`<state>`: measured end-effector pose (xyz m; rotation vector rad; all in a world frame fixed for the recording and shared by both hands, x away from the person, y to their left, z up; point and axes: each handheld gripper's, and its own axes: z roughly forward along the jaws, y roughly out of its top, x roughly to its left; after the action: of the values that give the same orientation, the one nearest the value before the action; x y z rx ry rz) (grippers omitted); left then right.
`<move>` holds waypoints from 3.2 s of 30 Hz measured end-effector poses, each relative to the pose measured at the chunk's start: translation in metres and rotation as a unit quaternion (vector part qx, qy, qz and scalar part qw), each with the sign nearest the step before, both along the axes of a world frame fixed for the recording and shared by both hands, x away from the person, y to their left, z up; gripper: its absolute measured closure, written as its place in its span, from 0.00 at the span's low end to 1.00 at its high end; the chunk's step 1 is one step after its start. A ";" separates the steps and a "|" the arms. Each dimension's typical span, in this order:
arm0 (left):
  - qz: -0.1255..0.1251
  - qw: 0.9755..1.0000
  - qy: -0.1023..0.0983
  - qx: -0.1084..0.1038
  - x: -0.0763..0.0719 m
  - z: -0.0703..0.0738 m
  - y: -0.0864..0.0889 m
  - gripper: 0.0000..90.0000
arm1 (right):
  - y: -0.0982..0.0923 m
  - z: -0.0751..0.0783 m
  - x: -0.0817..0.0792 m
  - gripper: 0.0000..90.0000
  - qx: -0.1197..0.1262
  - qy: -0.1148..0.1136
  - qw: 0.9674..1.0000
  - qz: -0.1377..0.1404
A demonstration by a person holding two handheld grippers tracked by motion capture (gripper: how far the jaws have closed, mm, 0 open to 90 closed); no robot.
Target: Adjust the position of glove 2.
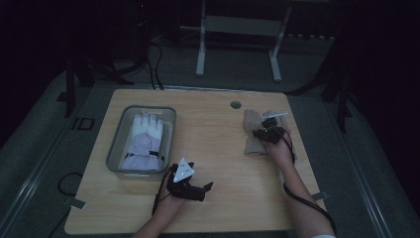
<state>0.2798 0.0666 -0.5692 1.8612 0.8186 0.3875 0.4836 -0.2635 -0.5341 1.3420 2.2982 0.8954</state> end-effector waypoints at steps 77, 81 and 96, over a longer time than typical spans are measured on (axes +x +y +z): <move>0.000 1.000 -0.016 0.001 -0.002 -0.005 0.002 0.02 | -0.084 0.024 -0.018 0.51 0.012 -0.058 0.998 -0.038; 0.000 1.000 -0.016 0.002 -0.002 -0.006 0.002 0.02 | -0.091 0.019 -0.007 0.46 0.009 -0.050 0.998 -0.042; -0.003 1.000 -0.015 0.000 -0.002 -0.007 0.002 0.02 | -0.096 -0.012 0.009 0.64 -0.025 -0.024 0.999 -0.035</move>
<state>0.2776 0.0681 -0.5757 1.8526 0.7923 0.4101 0.4923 -0.3592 -0.5463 1.3558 2.2087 0.8321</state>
